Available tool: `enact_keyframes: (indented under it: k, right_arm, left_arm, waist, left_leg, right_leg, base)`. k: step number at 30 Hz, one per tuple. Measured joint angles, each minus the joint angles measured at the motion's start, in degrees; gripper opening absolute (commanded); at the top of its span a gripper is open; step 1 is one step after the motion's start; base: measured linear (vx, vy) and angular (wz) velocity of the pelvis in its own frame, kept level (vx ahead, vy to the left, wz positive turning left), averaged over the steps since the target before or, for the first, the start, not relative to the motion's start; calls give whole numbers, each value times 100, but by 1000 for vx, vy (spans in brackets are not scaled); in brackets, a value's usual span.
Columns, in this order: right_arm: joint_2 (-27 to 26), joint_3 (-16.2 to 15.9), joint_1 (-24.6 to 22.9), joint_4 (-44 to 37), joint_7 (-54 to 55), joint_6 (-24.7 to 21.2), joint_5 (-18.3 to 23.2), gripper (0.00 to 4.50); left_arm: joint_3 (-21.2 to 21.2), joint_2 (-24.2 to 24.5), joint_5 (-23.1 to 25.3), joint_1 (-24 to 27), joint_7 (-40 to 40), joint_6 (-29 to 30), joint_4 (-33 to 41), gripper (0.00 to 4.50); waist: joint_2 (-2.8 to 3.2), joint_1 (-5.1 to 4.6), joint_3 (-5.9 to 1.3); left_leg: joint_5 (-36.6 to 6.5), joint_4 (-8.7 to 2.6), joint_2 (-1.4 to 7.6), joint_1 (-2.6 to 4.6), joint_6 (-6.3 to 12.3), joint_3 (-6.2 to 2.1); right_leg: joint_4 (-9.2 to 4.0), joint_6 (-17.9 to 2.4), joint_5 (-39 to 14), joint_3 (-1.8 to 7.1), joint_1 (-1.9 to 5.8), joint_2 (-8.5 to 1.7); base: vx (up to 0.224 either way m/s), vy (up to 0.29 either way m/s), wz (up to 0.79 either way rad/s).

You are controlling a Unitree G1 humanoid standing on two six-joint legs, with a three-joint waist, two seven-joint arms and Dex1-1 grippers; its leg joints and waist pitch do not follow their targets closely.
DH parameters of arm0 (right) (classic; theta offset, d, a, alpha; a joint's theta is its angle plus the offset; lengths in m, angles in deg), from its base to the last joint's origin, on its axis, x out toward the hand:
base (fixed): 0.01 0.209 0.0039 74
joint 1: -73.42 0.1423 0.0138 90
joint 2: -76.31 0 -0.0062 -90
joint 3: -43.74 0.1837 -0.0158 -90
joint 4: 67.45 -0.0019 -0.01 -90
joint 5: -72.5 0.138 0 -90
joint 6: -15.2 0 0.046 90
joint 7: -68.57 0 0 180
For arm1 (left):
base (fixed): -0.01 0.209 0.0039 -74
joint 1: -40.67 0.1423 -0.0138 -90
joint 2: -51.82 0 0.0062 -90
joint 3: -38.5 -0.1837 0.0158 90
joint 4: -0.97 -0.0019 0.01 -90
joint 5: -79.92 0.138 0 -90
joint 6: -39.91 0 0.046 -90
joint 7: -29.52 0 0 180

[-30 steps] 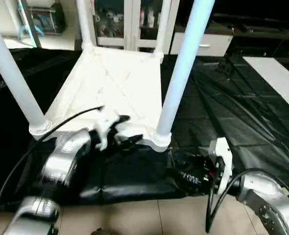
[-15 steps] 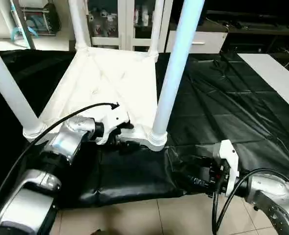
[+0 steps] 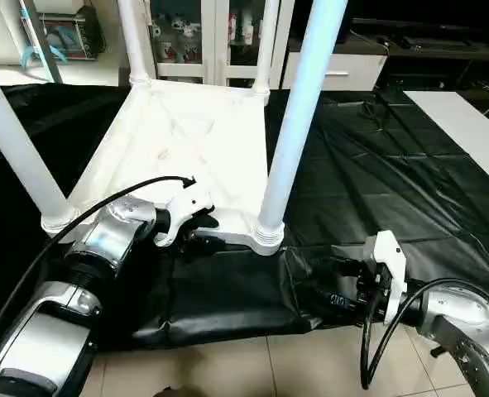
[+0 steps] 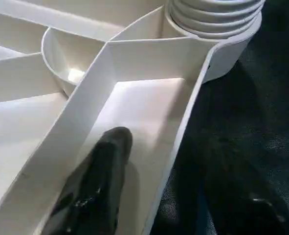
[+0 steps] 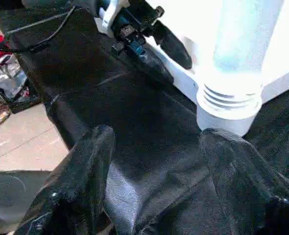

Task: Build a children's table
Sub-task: Rotate table base

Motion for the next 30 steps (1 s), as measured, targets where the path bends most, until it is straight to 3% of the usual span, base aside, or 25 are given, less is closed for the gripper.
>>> enact_keyframes:
  k: [12, 19, 26, 30]
  right_arm:
    - [-15, 0, 0, 2, 0, 17, -2, 311]
    - [-86, -18, -23, 35, 4, 87, -15, 311]
    - [-139, -118, 7, 104, 7, 133, -122, 311]
    - [-165, -156, 48, 235, 3, 159, -155, 311]
  left_arm:
    - [-6, -30, 41, -20, -2, 451, 87, 110]
    - [120, -35, 21, 445, -480, 1638, 1247, 81]
    - [365, 174, 102, 1255, -1090, 2695, 2700, 77]
    - [371, 367, 253, 1635, -1216, 3083, 3388, 73]
  waist:
    - [0, 4, 0]
    - [1, -114, 0]
    - [-10, -333, -7]
    - [-13, -362, -9]
  left_leg:
    - [0, 1, 2, 0, 0, 2]
    - [-2, -3, 17, 0, 1, 21]
    - [-2, -19, 28, 7, 0, 32]
    - [-2, -24, 28, 21, -1, 33]
  right_leg:
    - [1, -2, 1, 1, 0, 0]
    - [4, -3, 1, 6, -20, 9]
    - [5, -5, 2, 4, -18, 12]
    - [5, -10, 5, 3, -19, 12]
  base:
    - [0, 0, 0]
    - [0, 0, 0]
    - [0, 0, 0]
    - [0, 0, 0]
